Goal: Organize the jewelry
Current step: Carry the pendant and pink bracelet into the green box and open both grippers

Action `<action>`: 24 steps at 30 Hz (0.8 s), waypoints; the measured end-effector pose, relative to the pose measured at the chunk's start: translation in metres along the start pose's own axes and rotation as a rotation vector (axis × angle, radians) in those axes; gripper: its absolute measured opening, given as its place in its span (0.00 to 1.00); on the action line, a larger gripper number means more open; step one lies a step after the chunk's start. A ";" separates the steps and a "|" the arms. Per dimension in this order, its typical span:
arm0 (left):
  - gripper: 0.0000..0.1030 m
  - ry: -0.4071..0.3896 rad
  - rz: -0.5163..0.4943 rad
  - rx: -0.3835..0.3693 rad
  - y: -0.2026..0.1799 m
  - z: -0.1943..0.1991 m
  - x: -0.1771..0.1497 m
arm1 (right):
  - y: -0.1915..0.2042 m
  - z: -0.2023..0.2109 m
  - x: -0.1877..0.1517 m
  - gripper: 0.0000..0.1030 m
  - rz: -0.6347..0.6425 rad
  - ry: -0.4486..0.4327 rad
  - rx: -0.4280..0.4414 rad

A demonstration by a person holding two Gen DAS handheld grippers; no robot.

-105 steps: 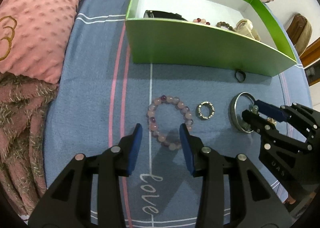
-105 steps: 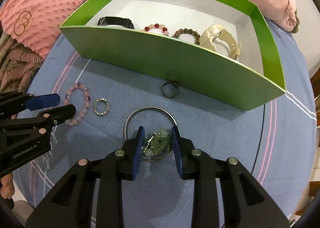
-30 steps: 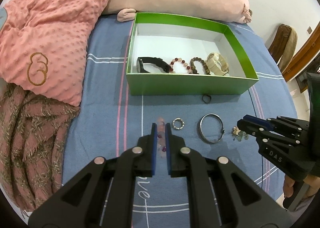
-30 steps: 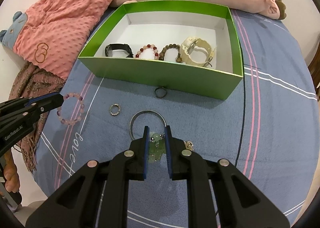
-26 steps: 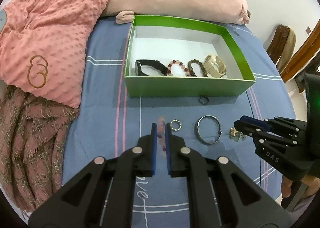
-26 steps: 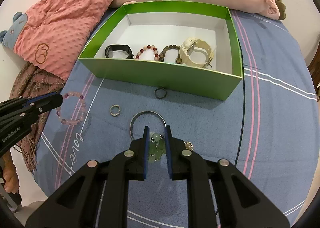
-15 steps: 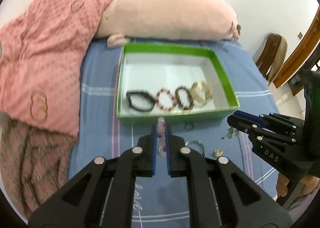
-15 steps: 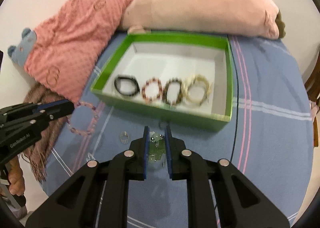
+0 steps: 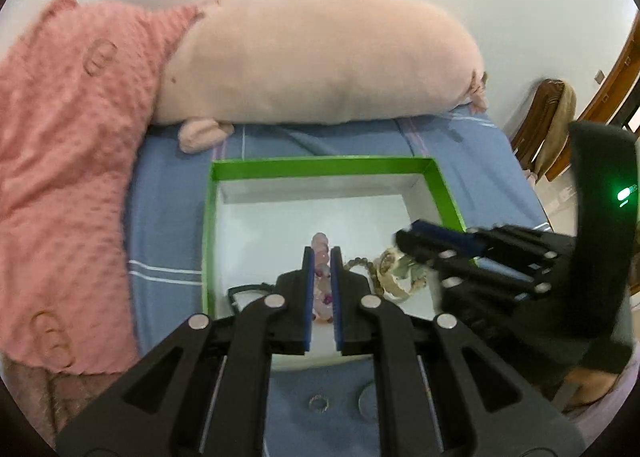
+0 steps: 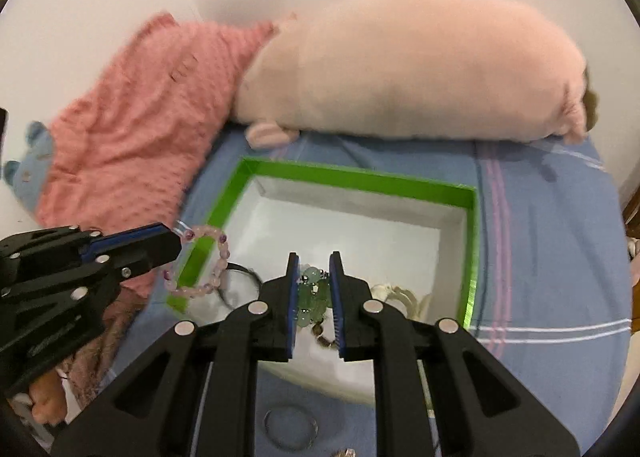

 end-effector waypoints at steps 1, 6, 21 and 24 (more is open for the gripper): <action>0.08 0.017 0.009 0.002 0.003 -0.013 -0.002 | -0.002 -0.015 -0.004 0.14 0.006 0.029 -0.010; 0.08 0.078 0.029 0.008 0.010 -0.051 -0.015 | -0.003 -0.068 -0.024 0.14 0.001 0.138 -0.025; 0.08 0.075 0.065 0.035 0.019 -0.036 -0.032 | -0.017 -0.038 -0.023 0.43 -0.042 0.083 -0.019; 0.13 -0.001 0.047 0.022 0.012 0.005 -0.032 | -0.013 0.009 -0.022 0.43 -0.056 0.021 0.014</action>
Point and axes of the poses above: each gripper's, at about its wrist camera, not at the fingertips, and z roughly against the way its jaws point, y to its left, x to its top, the point moved 10 cm from there along -z, roughly the way its jaws point, and after that the axes turned 10 degrees about -y, right-handed, at the moved point
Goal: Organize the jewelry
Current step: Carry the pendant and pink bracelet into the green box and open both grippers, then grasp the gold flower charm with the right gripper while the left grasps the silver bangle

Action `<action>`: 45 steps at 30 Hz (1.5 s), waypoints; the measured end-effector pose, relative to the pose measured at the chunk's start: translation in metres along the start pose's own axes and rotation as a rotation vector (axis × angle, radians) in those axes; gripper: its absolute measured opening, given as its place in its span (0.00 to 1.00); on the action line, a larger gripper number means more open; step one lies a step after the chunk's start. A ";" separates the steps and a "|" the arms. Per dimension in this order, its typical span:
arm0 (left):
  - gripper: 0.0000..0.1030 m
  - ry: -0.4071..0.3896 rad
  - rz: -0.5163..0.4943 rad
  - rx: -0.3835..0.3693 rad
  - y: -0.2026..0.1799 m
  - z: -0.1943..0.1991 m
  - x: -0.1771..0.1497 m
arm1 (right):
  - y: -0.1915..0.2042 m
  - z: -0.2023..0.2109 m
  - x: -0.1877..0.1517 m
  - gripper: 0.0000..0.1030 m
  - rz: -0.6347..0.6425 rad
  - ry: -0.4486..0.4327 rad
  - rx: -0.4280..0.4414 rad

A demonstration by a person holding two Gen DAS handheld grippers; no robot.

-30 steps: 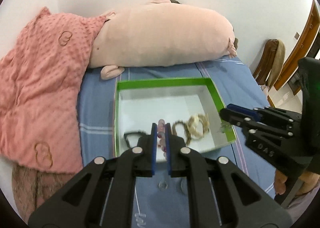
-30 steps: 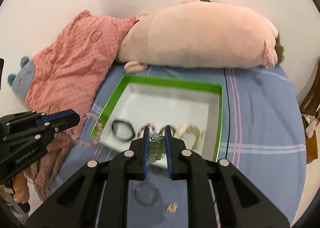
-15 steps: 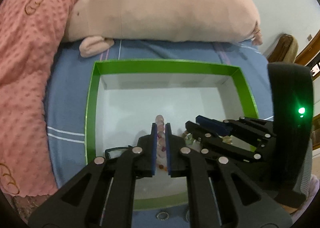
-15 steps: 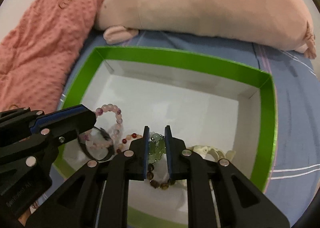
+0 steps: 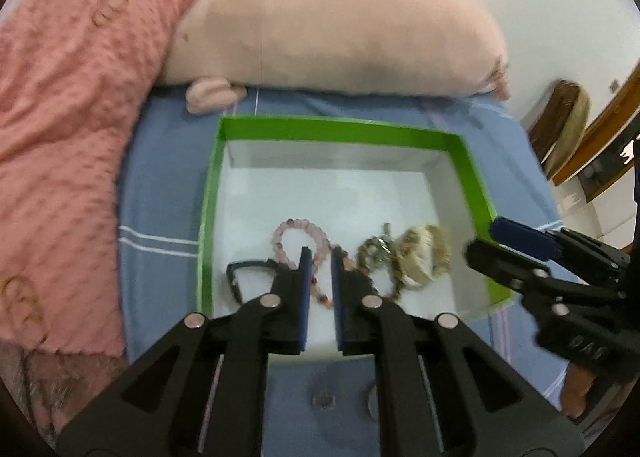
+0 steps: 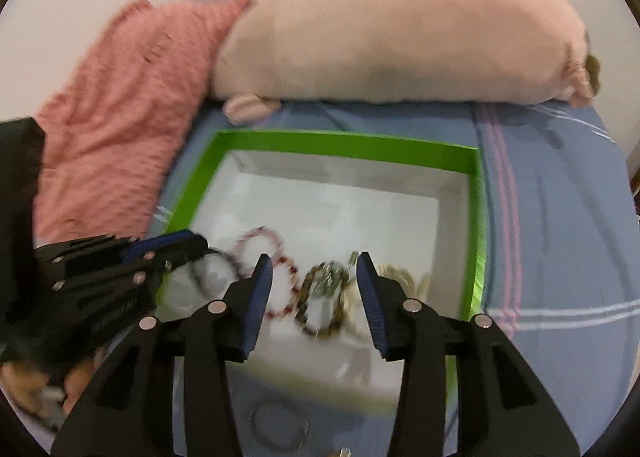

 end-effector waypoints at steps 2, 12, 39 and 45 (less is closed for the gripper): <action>0.22 -0.023 -0.020 -0.011 -0.006 0.018 -0.007 | 0.003 0.029 -0.009 0.43 0.005 -0.023 0.017; 0.24 0.165 -0.119 -0.026 -0.038 0.013 -0.115 | -0.020 0.050 -0.137 0.43 0.054 0.187 -0.117; 0.09 0.351 -0.164 -0.023 -0.046 -0.035 -0.181 | -0.022 0.031 -0.193 0.43 -0.004 0.312 -0.139; 0.09 0.362 -0.116 -0.001 -0.018 -0.014 -0.200 | -0.014 0.030 -0.192 0.43 0.007 0.311 -0.118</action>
Point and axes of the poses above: each gripper's, at about its wrist camera, not at the fingertips, and z roughly against the way its jaws point, y to its left, x to its top, the point moved 10 cm from there along -z, roughly the way its jaws point, and after that the axes turned 10 degrees about -y, right-handed, at the moved point
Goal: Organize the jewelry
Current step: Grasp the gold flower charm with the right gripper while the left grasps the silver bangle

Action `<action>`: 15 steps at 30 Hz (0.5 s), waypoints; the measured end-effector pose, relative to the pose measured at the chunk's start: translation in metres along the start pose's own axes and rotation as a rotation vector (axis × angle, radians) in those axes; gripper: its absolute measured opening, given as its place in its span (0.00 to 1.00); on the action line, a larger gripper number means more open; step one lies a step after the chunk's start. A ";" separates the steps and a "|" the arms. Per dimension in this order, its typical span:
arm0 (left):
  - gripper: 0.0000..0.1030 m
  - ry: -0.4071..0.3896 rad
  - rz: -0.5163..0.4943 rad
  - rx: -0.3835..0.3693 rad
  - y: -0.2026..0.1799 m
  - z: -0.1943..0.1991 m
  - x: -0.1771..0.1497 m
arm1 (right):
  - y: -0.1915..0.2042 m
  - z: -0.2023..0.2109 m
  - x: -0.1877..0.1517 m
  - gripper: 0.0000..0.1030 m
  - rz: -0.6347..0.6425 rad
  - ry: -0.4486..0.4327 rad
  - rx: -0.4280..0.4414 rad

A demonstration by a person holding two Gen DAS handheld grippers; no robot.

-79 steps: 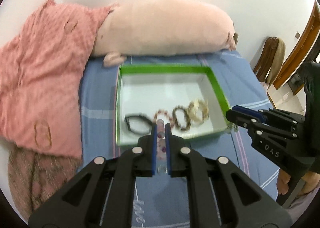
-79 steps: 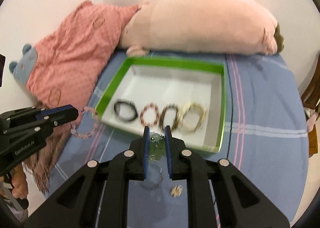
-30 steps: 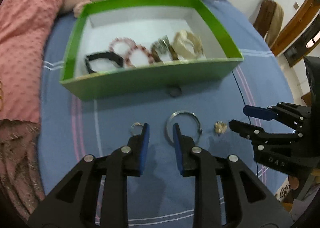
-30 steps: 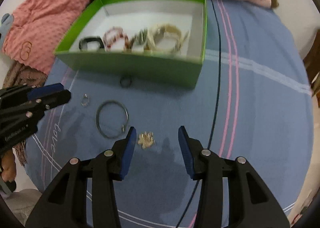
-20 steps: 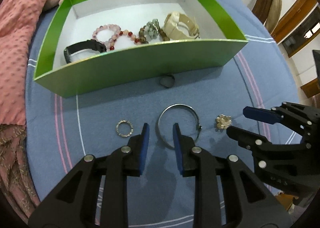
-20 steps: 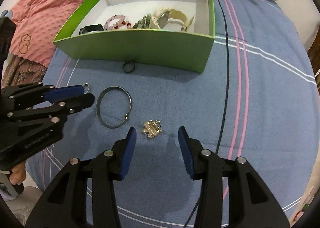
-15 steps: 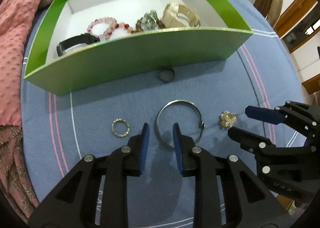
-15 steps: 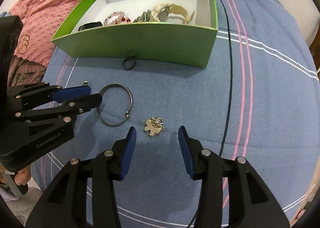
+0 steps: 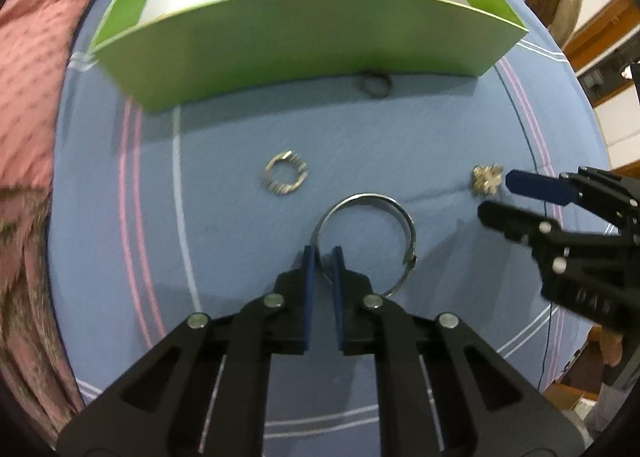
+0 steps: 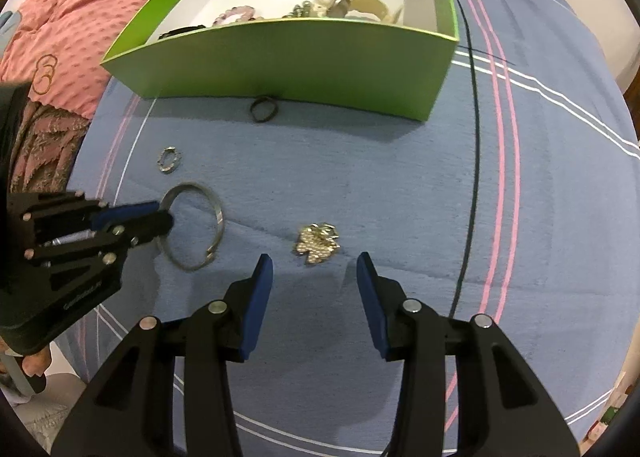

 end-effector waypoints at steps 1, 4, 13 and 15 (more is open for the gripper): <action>0.09 -0.001 0.006 0.009 0.003 0.001 -0.002 | 0.002 -0.001 0.000 0.43 0.001 0.001 0.004; 0.09 -0.003 0.010 0.014 0.007 0.001 -0.002 | 0.005 -0.007 -0.001 0.43 0.006 0.011 0.003; 0.12 -0.019 -0.025 0.062 -0.007 -0.004 0.007 | 0.009 -0.012 0.007 0.43 0.055 0.000 -0.062; 0.12 -0.022 -0.030 0.071 -0.010 -0.003 0.005 | 0.010 -0.013 0.007 0.43 0.055 -0.001 -0.069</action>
Point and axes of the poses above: each gripper's, at about its wrist camera, not at the fingertips, and z roughly against the way its jaws point, y to its left, x to its top, the point moved 10 cm from there along -z, roughly the way its jaws point, and after that the axes turned 10 degrees about -y, right-handed, at the moved point
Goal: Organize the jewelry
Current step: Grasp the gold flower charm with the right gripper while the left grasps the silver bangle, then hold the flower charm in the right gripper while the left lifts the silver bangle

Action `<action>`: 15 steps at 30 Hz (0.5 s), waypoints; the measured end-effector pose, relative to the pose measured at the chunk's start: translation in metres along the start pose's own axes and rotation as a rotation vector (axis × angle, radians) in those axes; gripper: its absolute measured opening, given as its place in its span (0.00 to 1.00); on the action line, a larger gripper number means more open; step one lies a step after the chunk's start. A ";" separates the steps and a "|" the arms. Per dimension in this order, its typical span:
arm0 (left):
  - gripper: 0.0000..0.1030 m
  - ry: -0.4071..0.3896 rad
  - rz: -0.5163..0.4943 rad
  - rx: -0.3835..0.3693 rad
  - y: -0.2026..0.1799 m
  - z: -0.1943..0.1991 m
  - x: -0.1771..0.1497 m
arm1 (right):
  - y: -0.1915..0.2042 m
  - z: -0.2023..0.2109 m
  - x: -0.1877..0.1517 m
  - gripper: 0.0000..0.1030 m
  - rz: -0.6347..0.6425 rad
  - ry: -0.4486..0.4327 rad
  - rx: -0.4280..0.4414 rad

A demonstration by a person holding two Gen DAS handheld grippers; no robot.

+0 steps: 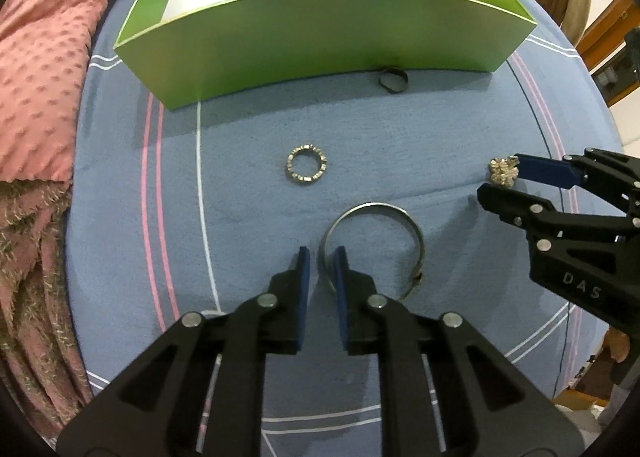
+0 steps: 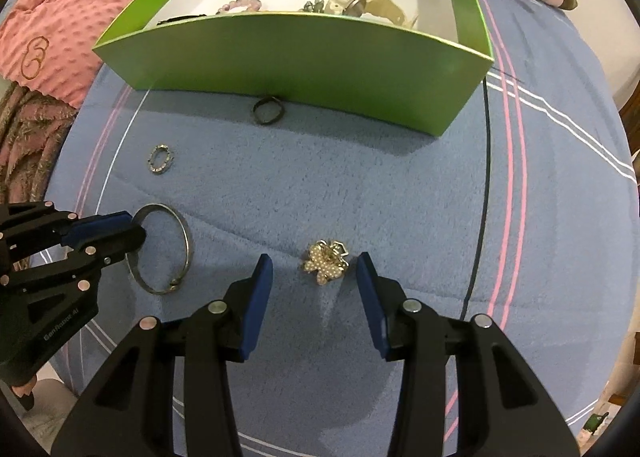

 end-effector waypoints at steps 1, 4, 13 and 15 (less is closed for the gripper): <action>0.12 -0.002 -0.001 -0.002 -0.001 0.000 0.000 | 0.001 0.000 0.000 0.43 0.001 -0.001 -0.004; 0.12 -0.008 -0.007 0.002 -0.005 -0.001 0.001 | 0.003 0.000 0.000 0.43 0.006 -0.003 -0.008; 0.07 -0.018 -0.017 0.004 -0.017 0.000 -0.002 | 0.015 -0.001 -0.001 0.23 0.015 -0.016 -0.006; 0.06 -0.024 -0.015 0.002 -0.018 0.002 -0.002 | 0.019 -0.002 -0.001 0.23 0.014 -0.016 -0.001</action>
Point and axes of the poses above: each gripper's, at about its wrist camera, not at the fingertips, and z roughly against the way its jaws point, y to its left, x to its top, the point moved 10 cm from there along -z, roughly the way its jaws point, and after that the axes turned 10 degrees about -y, right-handed, at the moved point
